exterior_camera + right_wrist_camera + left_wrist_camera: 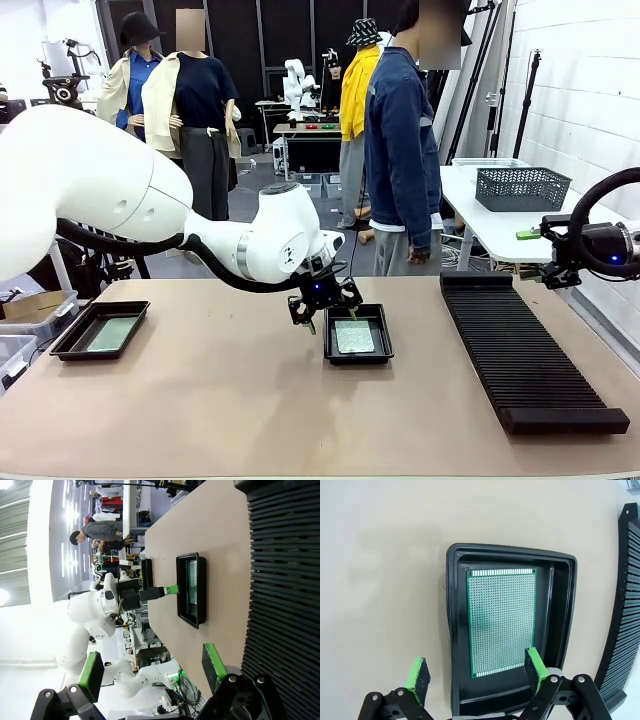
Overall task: Inspect and transfer BCBs to ESD trays.
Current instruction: Pick up the ESD tray and place it on the left side of the table.
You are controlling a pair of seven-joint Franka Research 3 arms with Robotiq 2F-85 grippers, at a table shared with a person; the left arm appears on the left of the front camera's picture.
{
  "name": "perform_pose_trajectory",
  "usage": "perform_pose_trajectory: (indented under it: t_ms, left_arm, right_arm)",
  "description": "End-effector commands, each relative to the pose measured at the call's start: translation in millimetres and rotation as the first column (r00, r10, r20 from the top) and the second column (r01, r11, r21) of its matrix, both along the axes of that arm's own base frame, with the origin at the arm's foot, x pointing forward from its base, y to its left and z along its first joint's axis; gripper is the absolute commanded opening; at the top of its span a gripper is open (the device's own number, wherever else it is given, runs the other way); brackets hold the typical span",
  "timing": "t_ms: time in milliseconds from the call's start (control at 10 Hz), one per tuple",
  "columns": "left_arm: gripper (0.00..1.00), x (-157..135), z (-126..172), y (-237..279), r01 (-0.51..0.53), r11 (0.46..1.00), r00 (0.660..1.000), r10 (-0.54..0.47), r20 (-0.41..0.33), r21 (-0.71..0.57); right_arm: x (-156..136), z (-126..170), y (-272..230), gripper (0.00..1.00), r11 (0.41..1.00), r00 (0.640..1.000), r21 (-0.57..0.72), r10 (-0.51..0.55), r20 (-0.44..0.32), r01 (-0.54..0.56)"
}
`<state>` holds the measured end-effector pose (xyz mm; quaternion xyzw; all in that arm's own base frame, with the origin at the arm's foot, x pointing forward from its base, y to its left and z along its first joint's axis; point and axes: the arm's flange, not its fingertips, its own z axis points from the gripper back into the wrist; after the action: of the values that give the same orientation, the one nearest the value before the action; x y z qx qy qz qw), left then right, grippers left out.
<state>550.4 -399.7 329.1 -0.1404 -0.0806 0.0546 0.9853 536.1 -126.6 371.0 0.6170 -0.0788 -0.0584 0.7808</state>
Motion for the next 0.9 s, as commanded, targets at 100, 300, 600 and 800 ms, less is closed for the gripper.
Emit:
perform_pose_trajectory:
  t_ms: [100, 300, 600, 800]
  left_arm:
    - [1.00, 9, -3, -2, -0.015, 1.000, 1.000, 0.015, 0.016, 0.009]
    - [0.98, 16, -8, -1, -0.013, 1.000, 1.000, 0.013, 0.013, -0.002]
    - [0.65, 20, -13, 0, 0.003, 1.000, 1.000, -0.003, -0.011, 0.000]
    - [0.36, 20, -14, 1, 0.006, 1.000, 1.000, -0.006, -0.018, 0.004]
  right_arm:
    - [4, 2, -1, 1.00, 1.000, 1.000, 0.009, 0.007, -0.009, -0.007]
    - [4, 2, -1, 1.00, 1.000, 1.000, 0.009, 0.007, -0.009, -0.007]
    - [4, 2, -1, 1.00, 1.000, 1.000, 0.009, 0.007, -0.009, -0.007]
    - [4, 2, -1, 1.00, 1.000, 1.000, 0.009, 0.007, -0.009, -0.007]
